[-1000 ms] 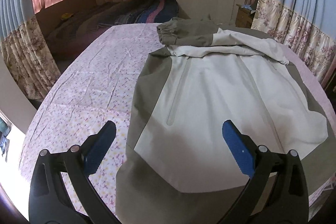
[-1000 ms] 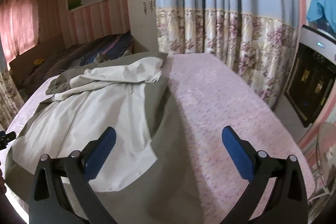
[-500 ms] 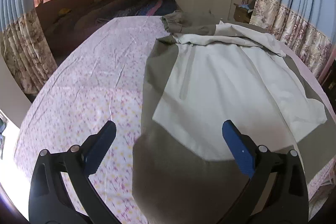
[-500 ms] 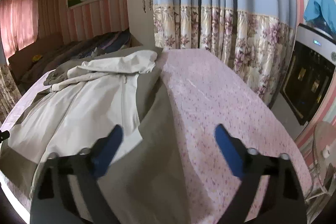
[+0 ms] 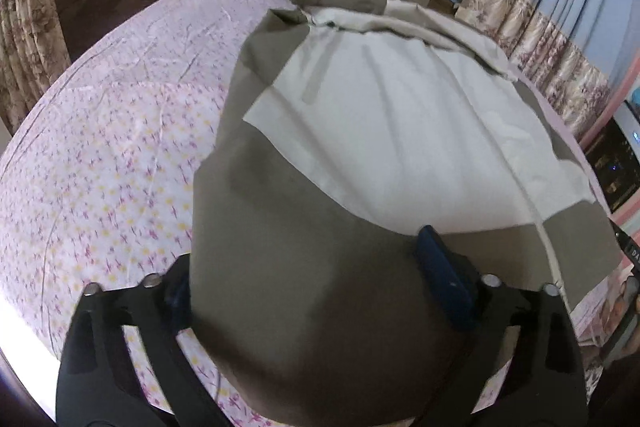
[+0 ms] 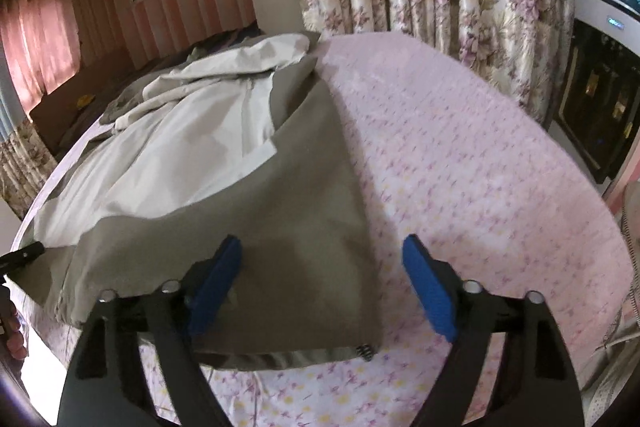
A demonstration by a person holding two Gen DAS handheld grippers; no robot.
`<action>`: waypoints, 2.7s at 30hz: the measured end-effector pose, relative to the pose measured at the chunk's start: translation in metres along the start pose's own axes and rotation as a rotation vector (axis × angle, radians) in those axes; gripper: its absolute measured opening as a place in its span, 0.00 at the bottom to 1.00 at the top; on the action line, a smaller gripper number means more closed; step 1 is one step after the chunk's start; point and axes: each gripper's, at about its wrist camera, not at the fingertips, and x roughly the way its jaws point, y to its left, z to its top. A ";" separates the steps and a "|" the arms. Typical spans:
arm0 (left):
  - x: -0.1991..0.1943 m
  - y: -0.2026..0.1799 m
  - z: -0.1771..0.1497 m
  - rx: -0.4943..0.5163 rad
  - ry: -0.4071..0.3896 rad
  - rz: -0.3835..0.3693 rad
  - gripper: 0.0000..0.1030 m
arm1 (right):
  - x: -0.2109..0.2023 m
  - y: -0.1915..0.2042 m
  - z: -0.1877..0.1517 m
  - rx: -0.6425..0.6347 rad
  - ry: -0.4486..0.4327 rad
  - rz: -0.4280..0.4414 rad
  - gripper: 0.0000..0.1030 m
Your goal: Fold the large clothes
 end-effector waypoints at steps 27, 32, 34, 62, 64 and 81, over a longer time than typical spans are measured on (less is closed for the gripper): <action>-0.115 -0.003 0.063 0.000 -0.251 -0.127 0.11 | -0.087 0.005 0.079 -0.011 -0.324 0.120 0.06; -0.108 -0.001 0.097 0.012 -0.248 -0.134 0.19 | -0.063 0.004 0.111 -0.005 -0.306 0.149 0.06; -0.114 -0.009 0.119 0.055 -0.291 -0.110 0.20 | -0.056 0.008 0.139 -0.018 -0.333 0.152 0.06; 0.194 -0.022 0.392 0.201 0.032 0.139 0.29 | 0.254 0.018 0.369 -0.241 -0.026 -0.146 0.00; 0.185 -0.010 0.389 0.149 0.035 0.094 0.37 | 0.245 0.009 0.360 -0.229 -0.026 -0.139 0.03; 0.071 0.036 0.287 0.150 -0.066 0.199 0.97 | 0.161 0.043 0.288 -0.383 -0.051 -0.012 0.46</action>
